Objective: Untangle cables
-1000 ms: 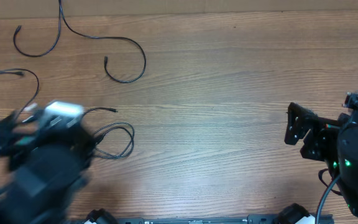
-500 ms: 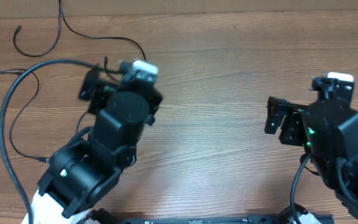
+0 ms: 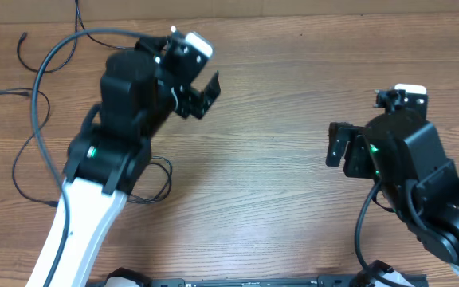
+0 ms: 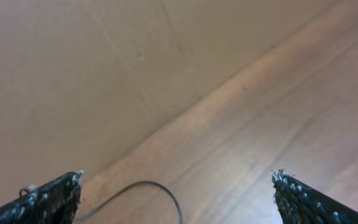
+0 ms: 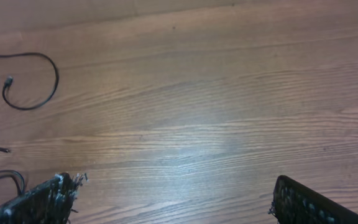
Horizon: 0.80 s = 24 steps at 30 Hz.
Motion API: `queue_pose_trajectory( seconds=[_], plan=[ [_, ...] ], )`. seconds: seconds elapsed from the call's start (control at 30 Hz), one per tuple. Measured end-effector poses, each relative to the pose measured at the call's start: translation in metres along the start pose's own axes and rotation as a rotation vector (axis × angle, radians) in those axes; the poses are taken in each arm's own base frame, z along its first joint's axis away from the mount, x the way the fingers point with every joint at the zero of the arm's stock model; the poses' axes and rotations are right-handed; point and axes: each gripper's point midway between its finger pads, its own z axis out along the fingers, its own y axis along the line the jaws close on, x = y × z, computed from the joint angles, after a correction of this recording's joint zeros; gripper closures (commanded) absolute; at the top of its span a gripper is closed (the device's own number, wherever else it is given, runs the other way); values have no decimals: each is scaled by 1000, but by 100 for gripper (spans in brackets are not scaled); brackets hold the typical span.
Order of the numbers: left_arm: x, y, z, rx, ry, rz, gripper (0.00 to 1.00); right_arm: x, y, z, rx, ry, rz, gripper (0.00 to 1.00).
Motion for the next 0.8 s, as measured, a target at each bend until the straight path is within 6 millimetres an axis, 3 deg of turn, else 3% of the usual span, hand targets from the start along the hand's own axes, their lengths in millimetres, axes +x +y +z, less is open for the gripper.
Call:
queue_pose_trajectory(
  seconds=[0.17, 0.27, 0.37, 0.47, 0.6, 0.7, 0.8],
  plan=[
    [-13, 50, 44, -141, -119, 18, 0, 4, 9, 7, -23, 38, -9, 0],
    [-19, 79, 54, -251, -167, 14, 0, 7, 14, 9, -43, 58, -11, 0],
    [-1, 98, 54, -343, -96, -1, 0, 8, 18, 9, -61, 65, -10, 0],
    [25, 97, 50, -355, 31, 17, 0, 5, 21, 9, -77, 53, -6, 0],
    [57, 71, 25, -229, 186, 73, 0, -2, 27, 10, -99, 28, -8, 0],
    [38, 63, -16, -179, 109, 105, 1, -3, 28, 11, -100, 27, -12, 0],
    [17, 69, -67, -225, -13, 121, 0, -4, 29, 13, -99, 27, -16, 0]
  ],
)
